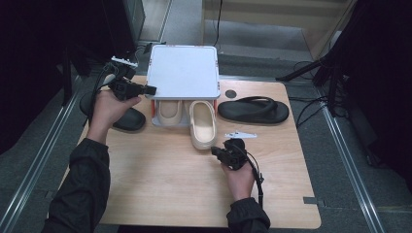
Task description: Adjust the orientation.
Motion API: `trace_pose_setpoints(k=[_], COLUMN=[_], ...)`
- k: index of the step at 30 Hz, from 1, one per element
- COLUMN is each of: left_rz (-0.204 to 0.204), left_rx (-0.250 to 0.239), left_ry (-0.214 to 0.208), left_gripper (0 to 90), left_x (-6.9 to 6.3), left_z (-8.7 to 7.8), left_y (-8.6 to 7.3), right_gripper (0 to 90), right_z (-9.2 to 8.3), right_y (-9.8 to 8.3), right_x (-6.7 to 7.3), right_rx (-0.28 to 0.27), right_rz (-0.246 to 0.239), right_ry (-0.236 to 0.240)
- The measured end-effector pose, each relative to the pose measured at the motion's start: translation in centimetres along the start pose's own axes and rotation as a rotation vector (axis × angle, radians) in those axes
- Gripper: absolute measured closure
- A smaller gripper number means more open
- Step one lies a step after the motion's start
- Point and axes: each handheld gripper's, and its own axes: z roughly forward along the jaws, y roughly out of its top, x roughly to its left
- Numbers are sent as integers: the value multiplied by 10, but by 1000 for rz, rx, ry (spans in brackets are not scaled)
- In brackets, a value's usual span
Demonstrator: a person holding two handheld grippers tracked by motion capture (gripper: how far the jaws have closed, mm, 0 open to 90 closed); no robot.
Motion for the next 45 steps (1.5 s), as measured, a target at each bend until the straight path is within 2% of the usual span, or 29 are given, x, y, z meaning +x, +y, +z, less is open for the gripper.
trace_pose_setpoints(k=[7, 14, 23, 34, 39, 45], left_rz=[-2, 1, 0, -9, -9, -12], left_rx=[-1, 0, -2, 0, 0, 0], left_ry=[0, 3, -1, 5, 4, 2], left_gripper=[897, 896, 894, 893, 893, 893], left_x=[0, 0, 0, 0, 0, 1], left_z=[0, 0, 0, 0, 0, 0], left_y=[0, 0, 0, 1, 0, 1], right_gripper=[900, 900, 900, 900, 900, 886], right_z=[9, 20, 39, 65, 73, 75], right_y=[11, 24, 48, 69, 75, 76], right_x=[-5, -3, 2, 5, 4, 1], right_rx=[21, 30, 37, 38, 37, 25], right_rz=[-6, -35, -36, -5, -3, 26], right_ry=[-18, -42, -45, -62, -71, -51])
